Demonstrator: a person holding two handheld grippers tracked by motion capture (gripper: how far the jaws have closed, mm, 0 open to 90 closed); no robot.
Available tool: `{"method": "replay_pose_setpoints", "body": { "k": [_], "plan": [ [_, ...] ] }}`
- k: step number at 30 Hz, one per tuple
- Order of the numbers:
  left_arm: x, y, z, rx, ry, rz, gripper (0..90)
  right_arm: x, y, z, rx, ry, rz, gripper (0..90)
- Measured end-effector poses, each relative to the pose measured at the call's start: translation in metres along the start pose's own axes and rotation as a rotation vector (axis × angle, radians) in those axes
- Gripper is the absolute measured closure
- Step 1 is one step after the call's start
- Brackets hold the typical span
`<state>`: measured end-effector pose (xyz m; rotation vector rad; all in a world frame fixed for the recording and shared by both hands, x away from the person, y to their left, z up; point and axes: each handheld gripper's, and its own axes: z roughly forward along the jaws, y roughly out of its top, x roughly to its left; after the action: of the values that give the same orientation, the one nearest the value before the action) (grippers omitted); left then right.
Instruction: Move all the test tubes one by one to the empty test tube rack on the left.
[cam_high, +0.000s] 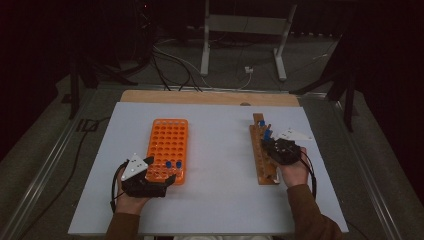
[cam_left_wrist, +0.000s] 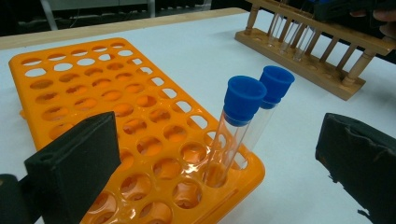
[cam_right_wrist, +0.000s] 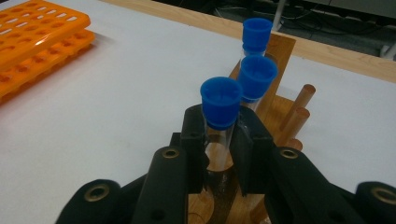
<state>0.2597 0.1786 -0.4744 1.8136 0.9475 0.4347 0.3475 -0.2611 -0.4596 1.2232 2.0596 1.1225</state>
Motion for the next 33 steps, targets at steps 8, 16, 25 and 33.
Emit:
{"method": "replay_pose_setpoints", "body": {
  "k": [8, 16, 25, 33],
  "plan": [
    [0.0, 0.0, -0.001, -0.002, -0.001, 0.002, 0.9, 0.001, 0.0, -0.002, -0.01, -0.013, -0.005, 77.4],
    [-0.001, 0.001, -0.002, -0.008, -0.001, 0.003, 0.9, -0.003, 0.004, -0.016, -0.054, -0.003, 0.017, 77.4],
    [-0.006, 0.007, -0.005, -0.033, -0.009, -0.004, 0.9, -0.003, 0.01, -0.029, -0.091, 0.008, 0.025, 77.4],
    [-0.018, 0.018, -0.006, -0.051, -0.018, 0.024, 1.2, -0.004, 0.02, -0.042, -0.122, 0.016, 0.023, 77.4]
  ]
}}
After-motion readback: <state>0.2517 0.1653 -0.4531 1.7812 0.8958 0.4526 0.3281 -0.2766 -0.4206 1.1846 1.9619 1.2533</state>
